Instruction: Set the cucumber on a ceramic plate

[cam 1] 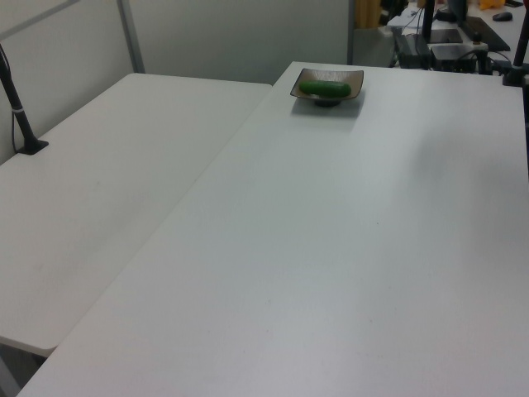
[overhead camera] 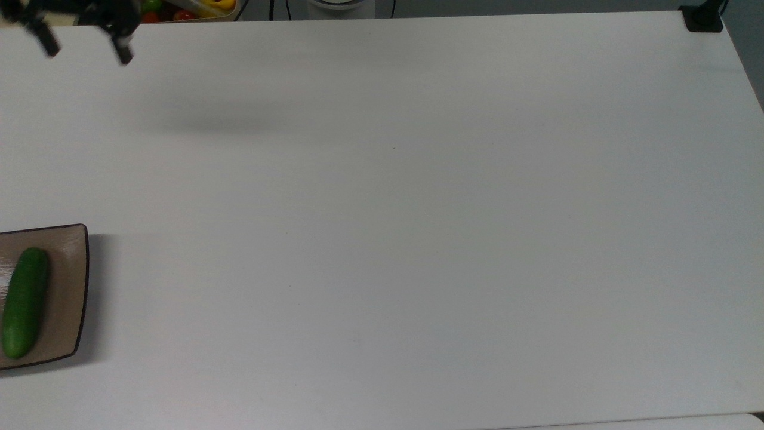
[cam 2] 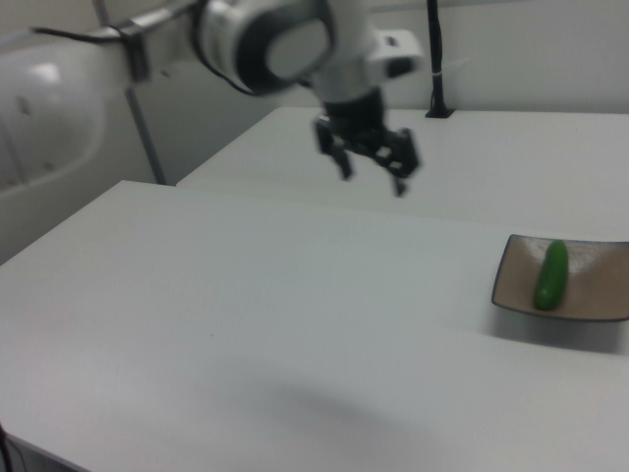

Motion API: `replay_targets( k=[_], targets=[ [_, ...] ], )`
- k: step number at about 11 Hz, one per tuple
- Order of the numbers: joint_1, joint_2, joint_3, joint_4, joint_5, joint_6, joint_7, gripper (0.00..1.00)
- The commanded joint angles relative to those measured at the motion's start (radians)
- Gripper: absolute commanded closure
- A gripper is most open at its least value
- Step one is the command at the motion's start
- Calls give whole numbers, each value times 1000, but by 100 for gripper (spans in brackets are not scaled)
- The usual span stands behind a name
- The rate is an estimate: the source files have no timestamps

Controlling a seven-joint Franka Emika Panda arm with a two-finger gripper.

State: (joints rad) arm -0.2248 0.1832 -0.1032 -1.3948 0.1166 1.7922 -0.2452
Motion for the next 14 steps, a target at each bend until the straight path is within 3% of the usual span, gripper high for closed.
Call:
replay_targets(
  k=[1, 3, 6, 9, 11, 14],
  targets=[
    [106, -170, -10, -114, -2, -192, 92, 0],
    [198, -237, -9, -176, -23, -215, 170, 0],
    [321, -240, -7, -208, -57, -211, 210, 0],
    [326, -237, 2, -246, -57, -147, 166, 0],
    [326, -232, 0, -268, -57, -79, 59, 0],
    [318, -231, 0, -267, -55, -68, 52, 0]
  ],
)
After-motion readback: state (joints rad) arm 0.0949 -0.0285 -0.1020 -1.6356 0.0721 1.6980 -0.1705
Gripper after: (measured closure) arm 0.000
